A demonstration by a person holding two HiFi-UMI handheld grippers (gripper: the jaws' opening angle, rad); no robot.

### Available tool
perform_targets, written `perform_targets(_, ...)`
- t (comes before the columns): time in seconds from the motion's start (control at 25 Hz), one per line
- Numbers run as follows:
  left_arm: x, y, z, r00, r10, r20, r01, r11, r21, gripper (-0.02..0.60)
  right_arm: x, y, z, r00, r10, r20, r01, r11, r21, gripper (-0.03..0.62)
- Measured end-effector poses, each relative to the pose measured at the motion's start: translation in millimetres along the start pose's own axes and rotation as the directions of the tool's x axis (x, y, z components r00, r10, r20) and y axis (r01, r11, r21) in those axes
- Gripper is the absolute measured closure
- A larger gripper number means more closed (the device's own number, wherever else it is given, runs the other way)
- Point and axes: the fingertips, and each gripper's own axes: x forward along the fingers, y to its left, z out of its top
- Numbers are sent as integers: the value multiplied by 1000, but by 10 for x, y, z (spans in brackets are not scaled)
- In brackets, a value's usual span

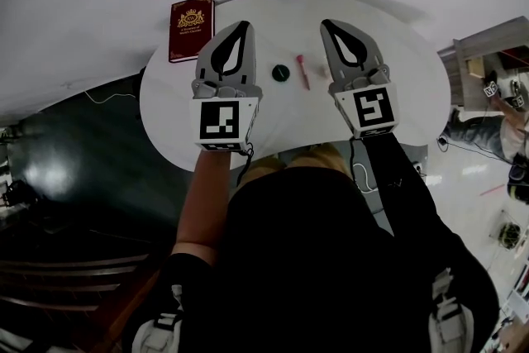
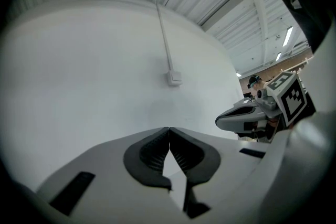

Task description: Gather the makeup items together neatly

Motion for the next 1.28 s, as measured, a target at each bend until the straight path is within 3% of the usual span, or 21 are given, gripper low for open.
perform_targets(0.4, -1, -6, 17, 1000, -9, 0, 9, 1000, 1, 572, -25, -91, -93, 999, -35, -14, 36, 998, 49, 589)
perform_targets(0.64, 8, -22, 14, 1000, -19, -2, 19, 1000, 8, 572, 20, 3, -172, 999, 6, -50, -3, 999, 52, 589)
perform_targets(1.28, -3, 3, 33, 1000, -19, 2, 19, 1000, 5, 571, 129, 157, -96, 999, 38, -38, -36, 998, 48, 589)
